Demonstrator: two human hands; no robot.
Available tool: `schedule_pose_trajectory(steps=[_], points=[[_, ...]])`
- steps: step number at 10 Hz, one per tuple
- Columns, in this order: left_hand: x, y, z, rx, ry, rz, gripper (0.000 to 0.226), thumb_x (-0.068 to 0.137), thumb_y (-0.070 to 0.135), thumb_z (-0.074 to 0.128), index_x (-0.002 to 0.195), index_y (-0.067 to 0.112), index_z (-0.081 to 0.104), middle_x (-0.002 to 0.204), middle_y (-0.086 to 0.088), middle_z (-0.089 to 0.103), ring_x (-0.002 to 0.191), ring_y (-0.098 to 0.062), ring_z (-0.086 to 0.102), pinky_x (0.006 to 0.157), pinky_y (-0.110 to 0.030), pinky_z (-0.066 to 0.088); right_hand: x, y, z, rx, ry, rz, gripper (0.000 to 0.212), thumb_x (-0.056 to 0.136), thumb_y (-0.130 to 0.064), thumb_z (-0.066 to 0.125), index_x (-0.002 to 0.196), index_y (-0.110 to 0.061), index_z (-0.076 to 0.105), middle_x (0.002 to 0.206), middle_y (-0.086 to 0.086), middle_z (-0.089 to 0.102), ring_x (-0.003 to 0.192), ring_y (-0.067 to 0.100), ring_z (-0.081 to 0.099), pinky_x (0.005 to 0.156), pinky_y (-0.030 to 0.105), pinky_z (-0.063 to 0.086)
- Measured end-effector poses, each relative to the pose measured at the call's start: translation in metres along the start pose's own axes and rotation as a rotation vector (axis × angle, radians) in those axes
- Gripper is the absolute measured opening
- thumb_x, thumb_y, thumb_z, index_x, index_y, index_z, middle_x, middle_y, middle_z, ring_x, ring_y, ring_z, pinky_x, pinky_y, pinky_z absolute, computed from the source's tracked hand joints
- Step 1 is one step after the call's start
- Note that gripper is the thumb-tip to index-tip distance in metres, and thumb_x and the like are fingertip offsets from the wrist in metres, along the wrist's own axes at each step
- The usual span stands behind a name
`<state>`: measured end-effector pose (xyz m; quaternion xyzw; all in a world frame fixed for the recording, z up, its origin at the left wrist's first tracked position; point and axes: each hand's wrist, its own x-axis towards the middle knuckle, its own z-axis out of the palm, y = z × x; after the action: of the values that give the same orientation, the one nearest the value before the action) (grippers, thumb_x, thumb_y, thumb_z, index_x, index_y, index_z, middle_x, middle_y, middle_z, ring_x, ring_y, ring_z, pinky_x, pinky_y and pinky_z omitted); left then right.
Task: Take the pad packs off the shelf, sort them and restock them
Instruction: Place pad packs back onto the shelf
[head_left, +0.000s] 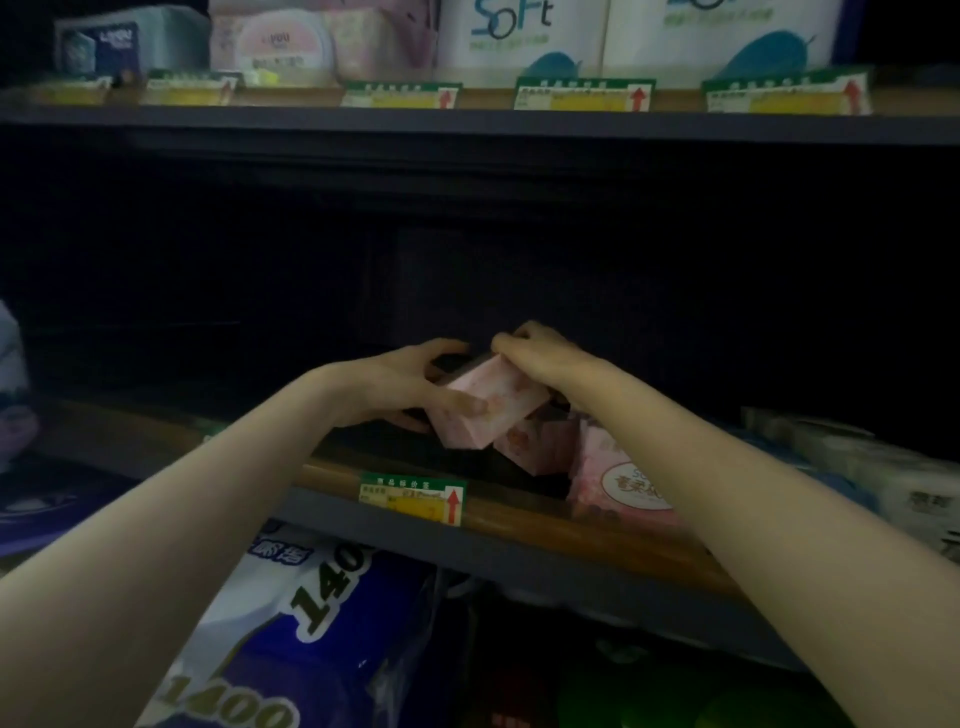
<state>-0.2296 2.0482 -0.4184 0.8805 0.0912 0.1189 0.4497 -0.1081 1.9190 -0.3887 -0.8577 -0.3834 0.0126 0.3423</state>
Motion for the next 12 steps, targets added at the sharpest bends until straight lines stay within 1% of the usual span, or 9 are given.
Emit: schedule_pose_trajectory(steps=[2,3,4,5,7,8,9,10,12], points=[[0.002,-0.006,-0.016,0.017,0.050,-0.062,0.068,0.081,0.021,0.069,0.140,0.031,0.038,0.119,0.004,0.057,0.107,-0.015,0.056,0.085,-0.030,0.050,0.006,0.000,-0.008,-0.099,0.021,0.065,0.055,0.098,-0.046,0.033,0.133,-0.006,0.046,0.126,0.014,0.054,0.104,0.028,0.056,0.080,0.030,0.044],[-0.001,-0.015,-0.019,0.136,0.073,-0.126,0.071,0.080,0.019,0.070,0.141,0.028,0.037,0.126,0.001,0.053,0.112,-0.018,0.053,0.088,-0.032,0.049,0.013,0.014,-0.003,-0.588,-0.116,0.056,0.045,0.092,-0.039,0.051,0.126,-0.009,0.051,0.124,0.010,0.054,0.104,0.025,0.055,0.085,0.032,0.048],[-0.002,-0.018,-0.015,0.230,0.066,-0.145,0.074,0.078,0.011,0.071,0.139,0.031,0.036,0.127,-0.002,0.048,0.111,-0.020,0.051,0.090,-0.033,0.050,0.017,0.021,0.007,-0.828,-0.199,0.105,0.055,0.089,-0.042,0.056,0.134,-0.012,0.045,0.136,0.010,0.047,0.122,0.029,0.047,0.105,0.045,0.036],[0.000,-0.014,-0.011,0.415,0.038,-0.123,0.076,0.076,0.007,0.070,0.134,0.038,0.033,0.122,0.001,0.040,0.107,-0.018,0.044,0.082,-0.028,0.043,0.024,0.018,0.012,-0.953,-0.240,0.148,0.067,0.086,-0.051,0.055,0.140,-0.017,0.036,0.141,0.006,0.040,0.128,0.030,0.039,0.106,0.051,0.027],[0.008,-0.023,-0.007,0.688,-0.020,-0.084,0.080,0.075,0.012,0.070,0.138,0.039,0.028,0.121,0.007,0.038,0.103,-0.011,0.039,0.082,-0.024,0.037,0.038,0.011,0.012,-0.897,-0.364,0.102,0.055,0.076,-0.036,0.073,0.122,-0.012,0.055,0.123,0.005,0.054,0.108,0.025,0.056,0.087,0.036,0.051],[0.014,-0.029,-0.006,0.707,0.026,-0.005,0.078,0.077,0.016,0.072,0.141,0.034,0.030,0.125,0.008,0.041,0.101,-0.004,0.036,0.084,-0.019,0.032,0.039,0.011,0.011,-0.778,-0.292,0.034,0.053,0.080,-0.023,0.071,0.127,-0.011,0.049,0.128,0.005,0.047,0.111,0.024,0.052,0.085,0.032,0.048],[0.021,-0.031,-0.007,0.735,0.029,0.029,0.078,0.078,0.018,0.072,0.141,0.033,0.031,0.134,0.006,0.042,0.103,-0.003,0.036,0.086,-0.019,0.032,0.048,0.019,0.015,-0.705,-0.063,-0.016,0.058,0.090,-0.021,0.058,0.142,-0.011,0.033,0.148,0.014,0.026,0.131,0.032,0.034,0.104,0.039,0.034],[0.031,-0.032,-0.005,0.729,0.012,0.037,0.079,0.076,0.020,0.074,0.141,0.036,0.032,0.135,0.008,0.042,0.105,-0.001,0.036,0.089,-0.018,0.032,0.059,0.032,0.016,-0.790,-0.150,0.095,0.072,0.092,-0.026,0.055,0.150,-0.015,0.013,0.155,0.012,0.012,0.136,0.034,0.027,0.108,0.042,0.031],[0.046,-0.033,0.003,0.703,-0.052,0.021,0.071,0.079,0.017,0.072,0.138,0.037,0.037,0.133,0.011,0.043,0.113,-0.003,0.039,0.099,-0.021,0.035,0.055,0.040,-0.010,-0.694,-0.231,-0.013,0.038,0.093,-0.007,0.044,0.129,-0.015,0.055,0.132,0.009,0.051,0.110,0.025,0.056,0.093,0.037,0.051]])
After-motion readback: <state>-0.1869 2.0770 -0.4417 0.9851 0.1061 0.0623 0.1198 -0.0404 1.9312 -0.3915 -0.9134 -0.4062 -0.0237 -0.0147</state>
